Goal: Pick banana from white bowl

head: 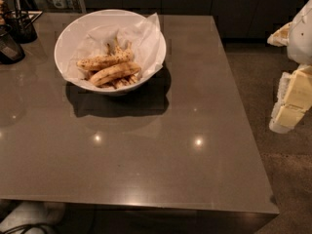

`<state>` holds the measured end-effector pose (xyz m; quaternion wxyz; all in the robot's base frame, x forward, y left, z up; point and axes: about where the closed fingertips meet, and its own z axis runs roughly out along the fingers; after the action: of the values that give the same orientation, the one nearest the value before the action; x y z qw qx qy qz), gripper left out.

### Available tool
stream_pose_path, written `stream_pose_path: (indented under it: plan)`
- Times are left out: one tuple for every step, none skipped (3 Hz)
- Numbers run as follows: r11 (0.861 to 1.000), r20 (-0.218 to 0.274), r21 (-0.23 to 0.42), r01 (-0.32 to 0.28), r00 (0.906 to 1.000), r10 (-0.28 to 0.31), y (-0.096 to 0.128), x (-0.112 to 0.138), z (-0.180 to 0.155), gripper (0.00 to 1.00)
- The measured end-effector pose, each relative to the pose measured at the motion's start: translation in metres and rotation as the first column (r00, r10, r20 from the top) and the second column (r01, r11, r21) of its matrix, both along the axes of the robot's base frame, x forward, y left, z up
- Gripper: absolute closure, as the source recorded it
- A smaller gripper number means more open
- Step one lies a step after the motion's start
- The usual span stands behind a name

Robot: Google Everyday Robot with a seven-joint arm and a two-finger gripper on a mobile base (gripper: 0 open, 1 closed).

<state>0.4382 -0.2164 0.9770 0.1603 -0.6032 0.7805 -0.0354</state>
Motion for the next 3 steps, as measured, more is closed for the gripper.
stream_pose_path:
  plan:
    - [1.0, 0.0, 0.0, 0.0, 1.0, 0.0, 0.0, 0.0, 0.0, 0.0]
    - [0.999, -0.01, -0.047, -0.006, 0.9999, 0.006, 0.01, 0.012, 0.001, 0.0]
    - [0.995, -0.044, -0.069, -0.067, 0.997, 0.064, 0.035, 0.036, 0.002, 0.0]
